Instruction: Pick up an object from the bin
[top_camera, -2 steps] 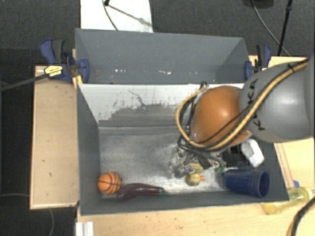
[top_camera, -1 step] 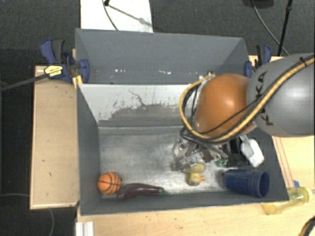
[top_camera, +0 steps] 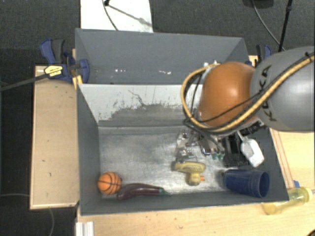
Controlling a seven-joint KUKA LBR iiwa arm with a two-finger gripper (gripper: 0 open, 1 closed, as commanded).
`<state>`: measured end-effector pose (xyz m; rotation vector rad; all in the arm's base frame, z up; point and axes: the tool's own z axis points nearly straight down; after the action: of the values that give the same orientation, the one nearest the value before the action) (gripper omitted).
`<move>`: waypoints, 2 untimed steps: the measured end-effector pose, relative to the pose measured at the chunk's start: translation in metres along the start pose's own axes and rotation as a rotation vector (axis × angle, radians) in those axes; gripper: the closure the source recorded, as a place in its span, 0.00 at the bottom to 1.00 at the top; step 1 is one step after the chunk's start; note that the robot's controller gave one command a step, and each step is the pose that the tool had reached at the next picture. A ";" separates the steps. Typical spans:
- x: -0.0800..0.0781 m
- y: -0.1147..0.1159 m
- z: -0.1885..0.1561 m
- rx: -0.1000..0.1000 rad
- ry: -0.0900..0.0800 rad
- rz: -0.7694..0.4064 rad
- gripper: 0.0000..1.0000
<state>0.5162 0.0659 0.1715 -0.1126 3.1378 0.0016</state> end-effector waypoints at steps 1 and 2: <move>-0.005 0.009 -0.052 0.001 0.005 -0.135 1.00; -0.025 0.020 0.041 0.000 0.006 -0.113 0.00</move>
Offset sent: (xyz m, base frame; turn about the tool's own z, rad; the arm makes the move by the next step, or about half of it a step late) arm 0.0243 0.0216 -0.0370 -0.1120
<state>0.5398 0.0879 0.1302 -0.2894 3.1324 0.0013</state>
